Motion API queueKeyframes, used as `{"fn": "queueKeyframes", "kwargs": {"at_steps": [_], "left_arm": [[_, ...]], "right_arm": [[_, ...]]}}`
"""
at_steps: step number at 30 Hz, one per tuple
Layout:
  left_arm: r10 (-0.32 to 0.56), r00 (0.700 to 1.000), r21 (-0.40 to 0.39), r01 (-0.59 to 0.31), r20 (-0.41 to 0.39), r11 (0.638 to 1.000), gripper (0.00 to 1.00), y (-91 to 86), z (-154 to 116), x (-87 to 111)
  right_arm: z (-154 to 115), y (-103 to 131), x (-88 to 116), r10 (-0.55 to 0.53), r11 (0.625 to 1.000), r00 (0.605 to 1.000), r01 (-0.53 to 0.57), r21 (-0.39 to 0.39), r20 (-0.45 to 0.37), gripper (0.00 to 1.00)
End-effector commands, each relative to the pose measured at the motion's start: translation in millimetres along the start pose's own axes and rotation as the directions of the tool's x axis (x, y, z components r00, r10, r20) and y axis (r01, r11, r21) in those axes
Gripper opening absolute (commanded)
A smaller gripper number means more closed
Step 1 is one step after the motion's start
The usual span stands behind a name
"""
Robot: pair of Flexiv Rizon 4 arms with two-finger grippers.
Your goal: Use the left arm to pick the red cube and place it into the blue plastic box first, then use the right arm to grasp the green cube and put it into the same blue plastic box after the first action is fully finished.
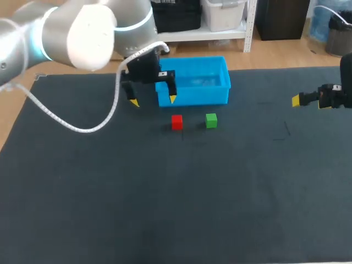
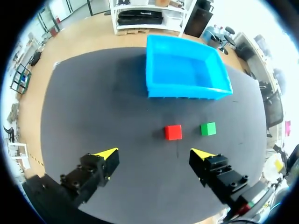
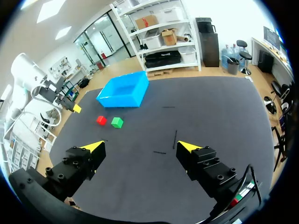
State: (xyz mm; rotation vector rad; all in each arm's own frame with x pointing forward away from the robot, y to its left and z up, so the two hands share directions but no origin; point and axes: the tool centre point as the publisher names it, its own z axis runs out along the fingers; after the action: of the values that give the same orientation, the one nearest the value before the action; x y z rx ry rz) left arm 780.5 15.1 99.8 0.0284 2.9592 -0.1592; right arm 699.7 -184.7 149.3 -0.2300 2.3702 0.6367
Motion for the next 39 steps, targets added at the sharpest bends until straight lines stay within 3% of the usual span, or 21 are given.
{"fn": "queueKeyframes", "kwargs": {"at_steps": [1,14,25,39], "left_arm": [[0.019,0.998,-0.018,-0.020,-0.055,1.000,1.00,-12.2,18,-19.2],[0.089,0.993,-0.029,-0.092,-0.083,0.995,1.00,-40.3,58,-34.2],[0.031,0.991,-0.039,-0.036,-0.128,0.999,1.00,-34.1,80,-30.6],[-0.003,0.994,-0.020,0.001,-0.110,1.000,1.00,-38.7,100,-19.6]], "right_arm": [[0,0,0,-0.001,1.000,1.000,0.001,-0.001,-0.002,1.00],[0,0,0,-0.001,1.000,1.000,0.001,-0.001,-0.002,1.00],[0,0,0,-0.001,1.000,1.000,0.001,-0.001,-0.002,1.00],[0,0,0,-0.001,1.000,1.000,0.001,-0.001,-0.002,1.00]]}}
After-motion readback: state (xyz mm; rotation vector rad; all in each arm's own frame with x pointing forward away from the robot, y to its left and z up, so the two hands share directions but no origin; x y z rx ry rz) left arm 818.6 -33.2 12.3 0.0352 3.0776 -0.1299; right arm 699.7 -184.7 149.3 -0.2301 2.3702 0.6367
